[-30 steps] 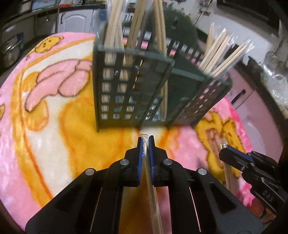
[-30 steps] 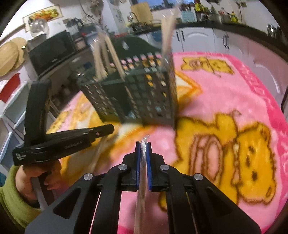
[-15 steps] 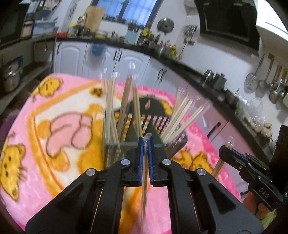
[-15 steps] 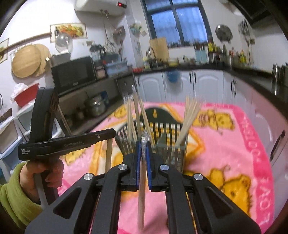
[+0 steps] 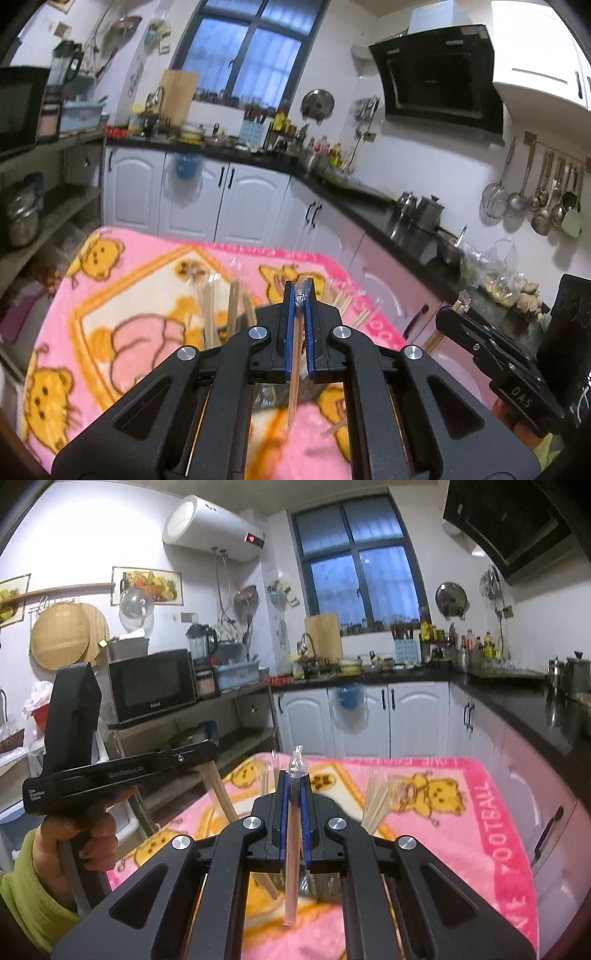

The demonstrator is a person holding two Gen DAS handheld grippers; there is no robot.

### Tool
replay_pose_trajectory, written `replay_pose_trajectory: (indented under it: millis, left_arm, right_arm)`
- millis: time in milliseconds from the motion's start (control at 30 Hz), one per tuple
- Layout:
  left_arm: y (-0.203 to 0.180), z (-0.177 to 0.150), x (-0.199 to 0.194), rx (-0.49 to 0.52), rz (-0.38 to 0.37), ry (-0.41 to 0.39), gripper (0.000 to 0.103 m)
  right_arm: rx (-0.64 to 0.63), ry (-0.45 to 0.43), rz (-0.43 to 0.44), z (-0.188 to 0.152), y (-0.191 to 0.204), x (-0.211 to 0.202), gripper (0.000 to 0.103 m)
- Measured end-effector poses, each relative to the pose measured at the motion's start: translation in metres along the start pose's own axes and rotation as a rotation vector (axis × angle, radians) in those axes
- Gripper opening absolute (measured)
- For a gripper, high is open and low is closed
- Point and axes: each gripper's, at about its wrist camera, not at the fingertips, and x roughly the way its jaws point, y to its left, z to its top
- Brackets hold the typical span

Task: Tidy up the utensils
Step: 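Lift both held chopsticks upright and carry them above the caddy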

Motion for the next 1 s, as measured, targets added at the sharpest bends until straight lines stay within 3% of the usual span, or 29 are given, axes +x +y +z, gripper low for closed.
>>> replay_pose_trajectory:
  millis: [400, 567, 767, 1000]
  left_arm:
    - [-0.014, 0.040, -0.002, 0.022, 0.016, -0.107, 0.002]
    - [-0.016, 0.050, 0.005, 0.030, 0.057, -0.139, 0.002]
    - [-0.009, 0.050, 0.019, 0.014, 0.084, -0.154, 0.002]
    - [0.001, 0.035, 0.047, -0.002, 0.099, -0.110, 0.002]
  right_arm:
    - [-0.042, -0.149, -0.049, 0.044, -0.005, -0.005, 0.006]
    - [-0.052, -0.198, -0.080, 0.051, -0.015, 0.005, 0.006]
    - [-0.036, -0.193, -0.108, 0.044, -0.030, 0.027, 0.006]
    - [-0.021, -0.151, -0.122, 0.031, -0.034, 0.055, 0.006]
